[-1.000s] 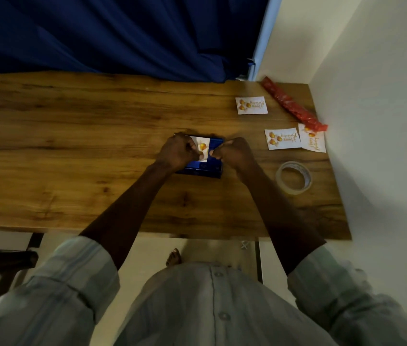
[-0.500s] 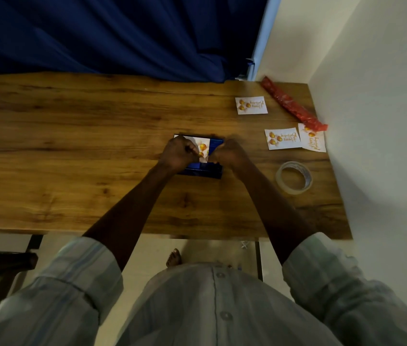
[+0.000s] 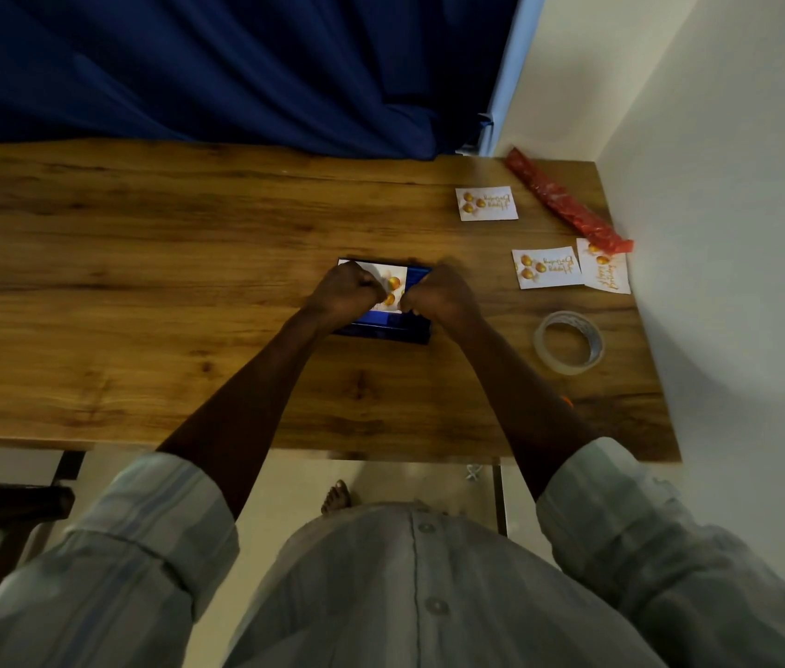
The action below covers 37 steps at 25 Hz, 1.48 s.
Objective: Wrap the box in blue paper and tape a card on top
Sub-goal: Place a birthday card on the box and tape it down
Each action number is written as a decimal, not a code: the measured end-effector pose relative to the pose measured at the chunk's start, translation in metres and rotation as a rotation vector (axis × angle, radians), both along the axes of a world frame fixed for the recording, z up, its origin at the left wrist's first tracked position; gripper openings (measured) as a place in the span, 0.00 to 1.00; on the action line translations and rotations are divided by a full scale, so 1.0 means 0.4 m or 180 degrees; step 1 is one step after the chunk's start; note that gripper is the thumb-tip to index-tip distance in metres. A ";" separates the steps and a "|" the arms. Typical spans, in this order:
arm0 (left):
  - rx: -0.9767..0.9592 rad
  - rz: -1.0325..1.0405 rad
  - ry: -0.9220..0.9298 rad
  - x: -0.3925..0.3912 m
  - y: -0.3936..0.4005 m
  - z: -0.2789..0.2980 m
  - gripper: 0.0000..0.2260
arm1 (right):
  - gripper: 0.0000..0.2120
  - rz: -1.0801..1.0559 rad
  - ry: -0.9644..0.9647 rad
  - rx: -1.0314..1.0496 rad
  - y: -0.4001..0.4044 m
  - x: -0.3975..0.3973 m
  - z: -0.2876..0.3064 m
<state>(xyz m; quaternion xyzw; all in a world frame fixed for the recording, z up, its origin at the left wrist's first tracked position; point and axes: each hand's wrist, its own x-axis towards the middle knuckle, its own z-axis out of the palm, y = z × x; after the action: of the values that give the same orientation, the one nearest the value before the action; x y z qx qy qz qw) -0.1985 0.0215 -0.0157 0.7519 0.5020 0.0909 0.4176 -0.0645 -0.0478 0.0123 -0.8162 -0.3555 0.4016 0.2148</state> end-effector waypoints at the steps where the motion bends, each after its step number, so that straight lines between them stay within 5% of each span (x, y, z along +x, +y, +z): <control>1: 0.0012 -0.0019 -0.0010 0.001 -0.002 -0.001 0.08 | 0.13 -0.0002 -0.0033 -0.0001 0.000 -0.001 0.001; 30: -0.0333 0.0198 0.0304 0.035 0.017 -0.009 0.11 | 0.13 0.0168 -0.0891 0.0203 -0.010 0.027 -0.047; 33: -0.0364 0.0181 0.0047 0.028 0.024 -0.005 0.03 | 0.24 0.0196 -0.0492 0.0182 -0.027 0.063 -0.074; 37: -0.0513 0.0119 -0.0159 0.019 0.027 0.009 0.04 | 0.23 0.0389 0.0017 0.0237 -0.023 0.074 -0.078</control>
<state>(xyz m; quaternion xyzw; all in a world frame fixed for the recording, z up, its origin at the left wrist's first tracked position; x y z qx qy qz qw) -0.1909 0.0323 -0.0122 0.7038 0.5110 0.0767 0.4874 -0.0347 -0.0569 -0.0187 -0.7833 -0.4188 0.4026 0.2211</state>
